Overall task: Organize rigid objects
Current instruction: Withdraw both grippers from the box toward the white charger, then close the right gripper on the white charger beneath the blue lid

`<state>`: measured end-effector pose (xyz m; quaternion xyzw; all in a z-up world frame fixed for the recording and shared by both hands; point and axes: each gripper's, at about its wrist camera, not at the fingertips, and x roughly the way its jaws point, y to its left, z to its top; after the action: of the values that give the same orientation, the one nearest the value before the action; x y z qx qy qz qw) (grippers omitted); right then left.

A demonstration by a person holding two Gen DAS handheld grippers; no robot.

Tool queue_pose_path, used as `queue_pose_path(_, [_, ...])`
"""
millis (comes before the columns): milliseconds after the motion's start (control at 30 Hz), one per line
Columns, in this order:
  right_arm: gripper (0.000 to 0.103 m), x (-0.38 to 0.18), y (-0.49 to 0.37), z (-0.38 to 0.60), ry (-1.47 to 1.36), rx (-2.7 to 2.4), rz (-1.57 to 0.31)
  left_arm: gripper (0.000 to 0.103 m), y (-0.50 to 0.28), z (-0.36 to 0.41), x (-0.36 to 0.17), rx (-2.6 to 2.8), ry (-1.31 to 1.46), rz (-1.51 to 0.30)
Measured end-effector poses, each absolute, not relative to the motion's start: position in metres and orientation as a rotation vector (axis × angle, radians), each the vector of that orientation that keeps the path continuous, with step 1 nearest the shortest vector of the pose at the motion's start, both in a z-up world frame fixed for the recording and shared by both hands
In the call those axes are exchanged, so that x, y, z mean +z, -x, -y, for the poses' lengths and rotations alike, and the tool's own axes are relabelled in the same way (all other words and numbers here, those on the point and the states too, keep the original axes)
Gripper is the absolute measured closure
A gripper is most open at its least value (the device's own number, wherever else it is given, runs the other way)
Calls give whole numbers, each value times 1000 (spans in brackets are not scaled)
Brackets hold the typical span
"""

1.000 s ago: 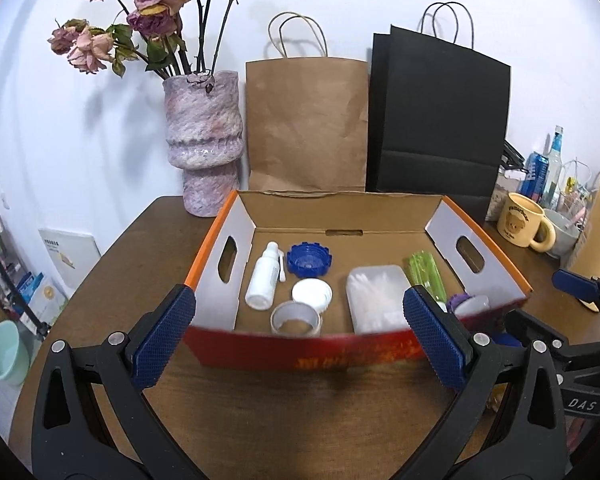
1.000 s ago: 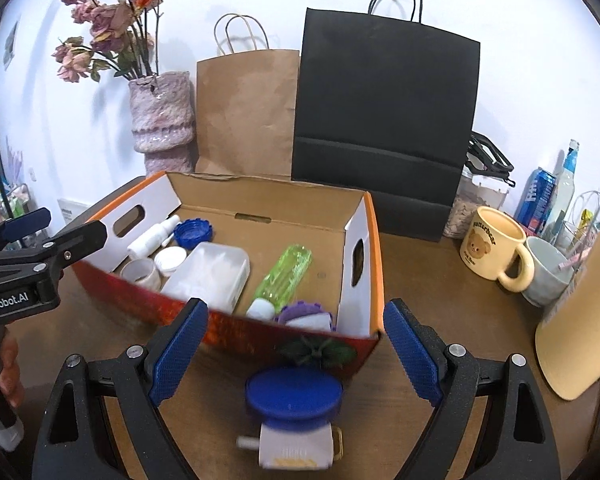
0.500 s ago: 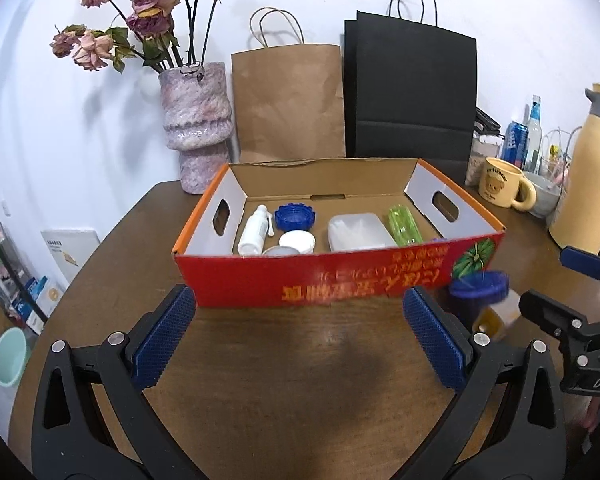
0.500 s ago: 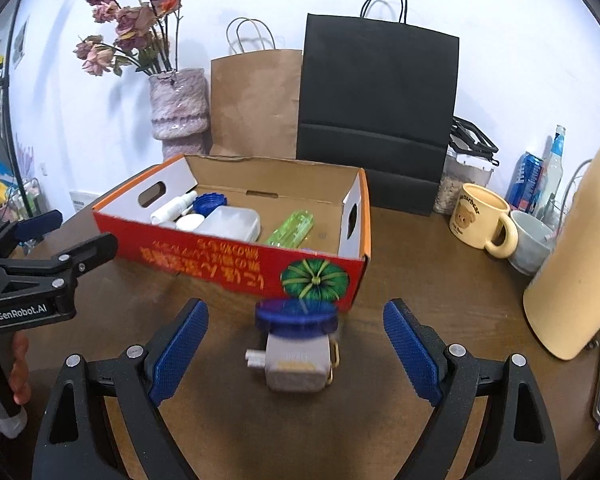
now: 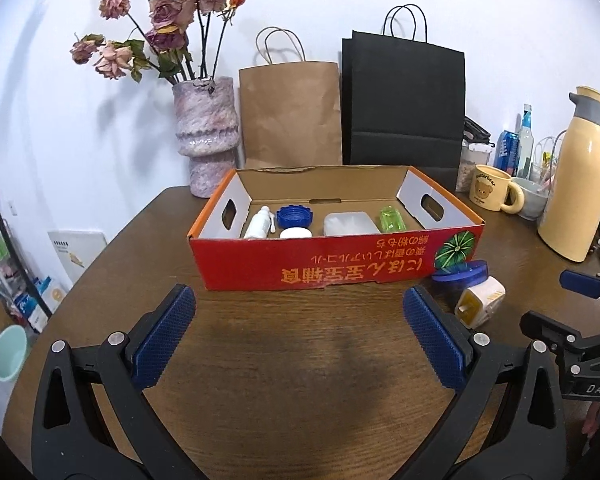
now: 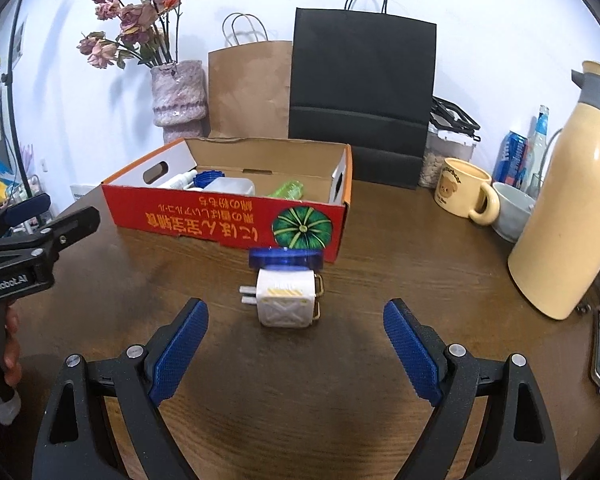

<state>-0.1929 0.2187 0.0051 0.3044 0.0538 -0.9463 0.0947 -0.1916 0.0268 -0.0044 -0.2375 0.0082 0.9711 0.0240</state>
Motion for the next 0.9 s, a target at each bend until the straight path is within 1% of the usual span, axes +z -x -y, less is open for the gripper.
queue_pose_path(500, [10, -6, 186, -219, -950, -2791, -159, 0, 187, -8, -5, 2943, 760, 75])
queue_pose_path(733, [10, -16, 203, -215, -1021, -2766, -162, 0, 189, -3, -6, 2949, 775, 85])
queue_pose_path(900, [10, -25, 233, -207, -1111, -2761, -183, 0, 190, -1, -7, 2962, 785, 81])
